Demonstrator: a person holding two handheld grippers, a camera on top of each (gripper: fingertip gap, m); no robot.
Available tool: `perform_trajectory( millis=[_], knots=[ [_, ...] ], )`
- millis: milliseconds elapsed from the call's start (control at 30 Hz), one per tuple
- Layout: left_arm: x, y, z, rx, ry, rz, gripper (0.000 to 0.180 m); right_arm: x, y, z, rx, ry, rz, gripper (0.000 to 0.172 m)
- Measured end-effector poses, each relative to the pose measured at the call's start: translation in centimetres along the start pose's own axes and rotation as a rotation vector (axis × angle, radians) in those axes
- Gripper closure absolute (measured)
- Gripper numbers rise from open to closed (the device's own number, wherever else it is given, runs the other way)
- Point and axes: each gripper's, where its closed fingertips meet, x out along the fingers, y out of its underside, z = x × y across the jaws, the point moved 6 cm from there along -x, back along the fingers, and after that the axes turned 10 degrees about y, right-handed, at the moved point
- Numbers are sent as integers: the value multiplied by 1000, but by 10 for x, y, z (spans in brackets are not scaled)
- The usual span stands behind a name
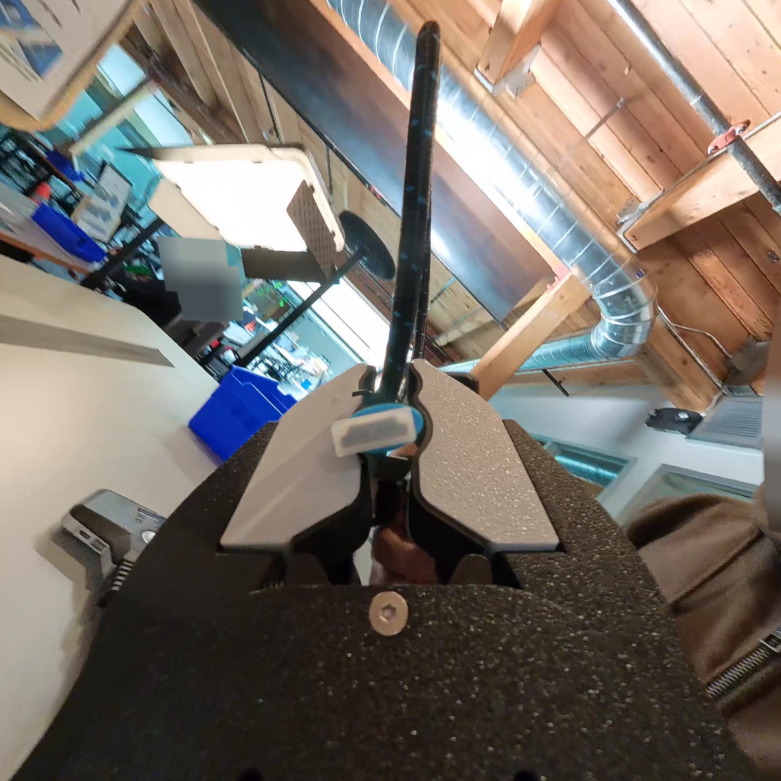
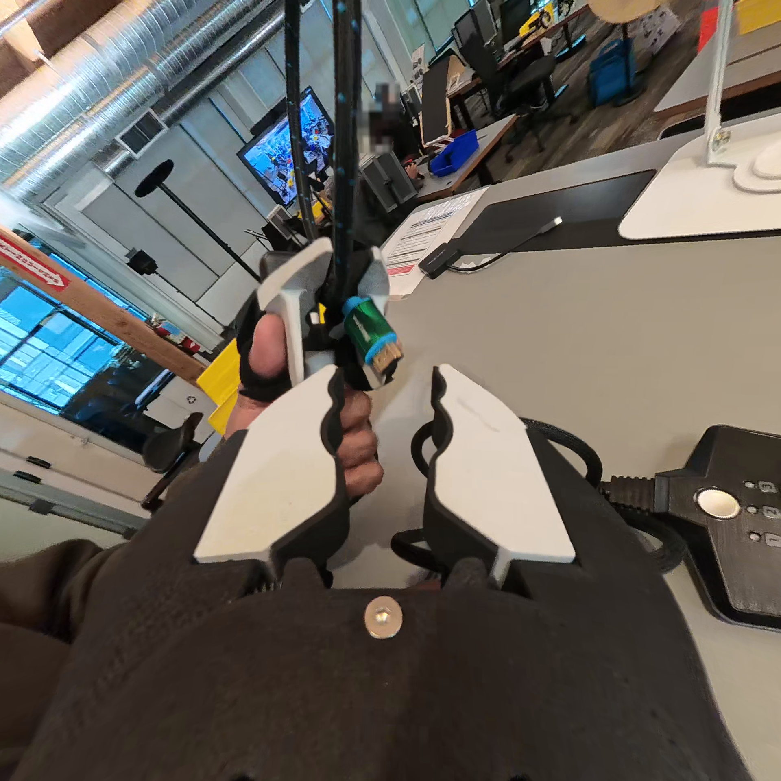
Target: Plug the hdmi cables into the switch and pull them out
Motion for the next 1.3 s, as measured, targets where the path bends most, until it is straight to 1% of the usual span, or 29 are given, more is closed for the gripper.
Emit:
perform_trajectory(
  millis=[33,67,100,167,233,267,333,367,400,467,567,600,633,700,767,800,900,967,1033,1100,1200,1300],
  knots=[
    [2,3,1,-19,11,19,166,2,-1,0,22,-19,10,134],
    [4,5,1,-37,21,35,166,4,-1,-1,57,-47,25,140],
    [5,8,2,-52,27,54,165,6,-1,-1,101,-79,33,151],
    [6,9,3,-63,24,78,165,10,1,-3,203,-133,43,153],
    [6,6,2,-50,8,98,162,11,2,-3,330,-223,13,158],
    [6,6,2,-34,-5,121,154,11,1,-4,406,-264,-23,160],
    [7,9,1,-1,-24,176,135,11,0,-7,526,-293,-87,160],
    [8,12,0,17,-28,202,129,11,-1,-9,557,-300,-113,160],
    [8,14,-1,40,-34,216,128,11,-1,-10,566,-305,-129,160],
    [6,16,-1,85,-61,213,131,11,-1,-8,550,-302,-142,161],
    [8,19,-1,73,-45,193,143,12,0,-1,520,-294,-150,161],
    [8,19,0,71,-56,177,152,13,1,2,509,-297,-154,161],
    [7,17,2,79,-70,152,166,13,1,4,496,-297,-154,161],
    [5,17,3,44,-40,134,168,14,3,6,451,-270,-141,161],
    [2,20,6,34,-54,149,169,12,5,5,349,-201,-100,161],
    [-1,19,8,42,-79,147,169,9,7,4,267,-160,-71,162],
    [-14,8,15,51,-144,120,169,-7,22,-1,-18,-10,11,157],
    [-25,0,23,68,-207,130,169,-17,38,-5,-190,86,99,157],
    [-33,-5,35,91,-272,157,169,-22,55,-7,-294,142,212,157],
    [-36,-7,48,101,-299,176,169,-24,69,-9,-387,180,320,160],
    [-35,-2,64,91,-306,203,169,-32,80,-24,-559,268,431,164],
    [-35,7,75,99,-314,233,169,-49,79,-48,-697,323,530,167]
  ],
)
